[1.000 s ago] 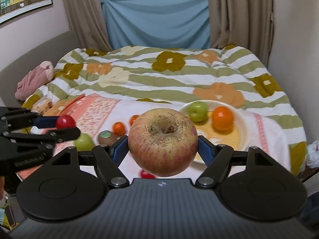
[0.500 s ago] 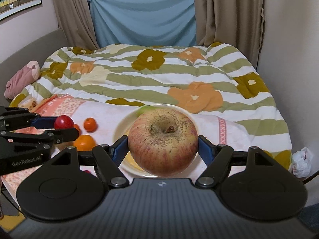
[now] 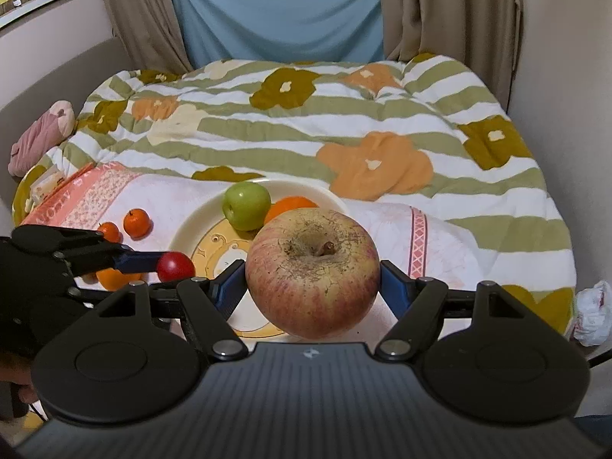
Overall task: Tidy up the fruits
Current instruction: 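Carry the red apple and cherry tomato into the duck bowl and release both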
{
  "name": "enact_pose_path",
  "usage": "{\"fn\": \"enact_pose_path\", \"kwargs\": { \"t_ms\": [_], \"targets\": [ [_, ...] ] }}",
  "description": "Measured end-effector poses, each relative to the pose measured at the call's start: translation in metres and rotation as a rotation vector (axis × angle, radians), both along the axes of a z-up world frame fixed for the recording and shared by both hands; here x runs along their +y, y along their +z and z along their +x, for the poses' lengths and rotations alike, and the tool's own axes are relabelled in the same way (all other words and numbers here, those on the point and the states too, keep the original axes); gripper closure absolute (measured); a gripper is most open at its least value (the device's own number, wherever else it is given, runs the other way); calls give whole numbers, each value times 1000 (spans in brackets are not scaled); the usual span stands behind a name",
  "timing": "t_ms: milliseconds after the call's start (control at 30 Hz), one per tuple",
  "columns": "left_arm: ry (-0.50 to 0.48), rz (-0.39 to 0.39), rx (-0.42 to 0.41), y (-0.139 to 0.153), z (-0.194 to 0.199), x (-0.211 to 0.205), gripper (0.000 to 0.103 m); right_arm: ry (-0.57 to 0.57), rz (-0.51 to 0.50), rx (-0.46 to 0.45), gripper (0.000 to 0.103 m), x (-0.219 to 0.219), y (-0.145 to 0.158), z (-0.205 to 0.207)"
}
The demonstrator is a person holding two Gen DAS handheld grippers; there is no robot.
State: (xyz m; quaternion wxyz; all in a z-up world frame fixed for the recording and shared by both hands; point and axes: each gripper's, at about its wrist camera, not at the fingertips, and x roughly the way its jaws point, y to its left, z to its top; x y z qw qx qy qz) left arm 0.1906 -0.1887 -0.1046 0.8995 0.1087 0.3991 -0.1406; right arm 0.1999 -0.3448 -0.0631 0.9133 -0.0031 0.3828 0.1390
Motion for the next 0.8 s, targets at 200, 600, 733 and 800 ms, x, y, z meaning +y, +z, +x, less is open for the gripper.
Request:
{"fn": "enact_pose_path", "kwargs": {
  "t_ms": [200, 600, 733, 800],
  "targets": [
    [-13, 30, 28, -15, 5, -7, 62, 18, 12, 28, 15, 2, -15, 15],
    [-9, -8, 9, 5, -18, 6, 9, 27, 8, 53, 15, 8, -17, 18],
    [29, -7, 3, 14, -27, 17, 9, 48, 0, 57, 15, 18, -22, 18],
    [47, -4, -1, 18, -31, 23, 9, 61, 0, 60, 15, 24, -25, 19]
  ]
}}
